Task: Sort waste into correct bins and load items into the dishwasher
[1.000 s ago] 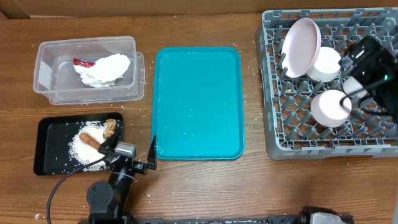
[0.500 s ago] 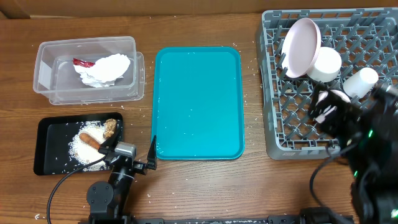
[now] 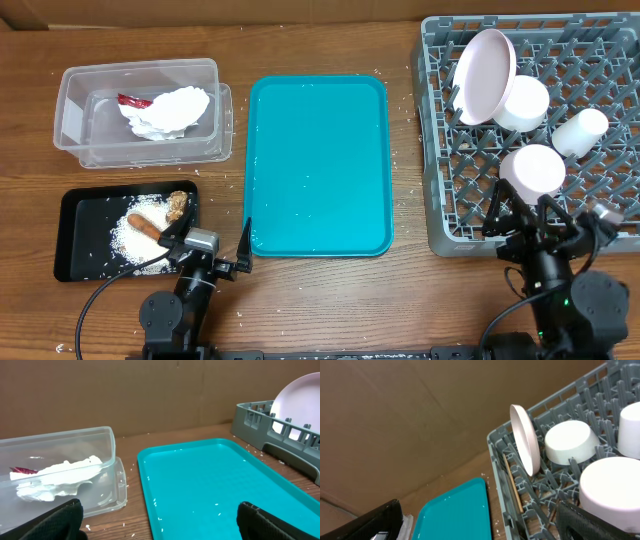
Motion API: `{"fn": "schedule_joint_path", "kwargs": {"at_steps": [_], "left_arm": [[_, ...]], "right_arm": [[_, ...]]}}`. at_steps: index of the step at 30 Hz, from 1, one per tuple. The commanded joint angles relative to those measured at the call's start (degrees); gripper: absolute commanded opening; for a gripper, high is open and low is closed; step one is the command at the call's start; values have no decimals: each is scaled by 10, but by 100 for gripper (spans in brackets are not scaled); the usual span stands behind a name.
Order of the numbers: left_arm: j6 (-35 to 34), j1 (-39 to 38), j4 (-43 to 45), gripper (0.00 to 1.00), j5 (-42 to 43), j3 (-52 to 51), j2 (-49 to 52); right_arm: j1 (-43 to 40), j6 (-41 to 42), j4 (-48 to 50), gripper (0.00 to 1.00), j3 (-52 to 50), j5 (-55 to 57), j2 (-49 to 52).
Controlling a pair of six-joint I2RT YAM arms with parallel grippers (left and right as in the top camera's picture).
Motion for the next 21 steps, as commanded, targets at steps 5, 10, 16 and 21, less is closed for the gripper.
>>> {"fn": "schedule_joint_path", "kwargs": {"at_steps": [5,10,16,21], "left_arm": [[-1,-3,0,100,0,-2,-6],[-1,-3,0,100,0,-2,-6],[-1,-3,0,100,0,-2,-6],[-1,-3,0,100,0,-2,-6]], "right_arm": [[5,1,75,100,-90,-10,-73],[6,1,123,100,-150,-11,-121],[6,1,164,100,-211,-21,-163],[6,1,209,100,-241,-24,-163]]}}
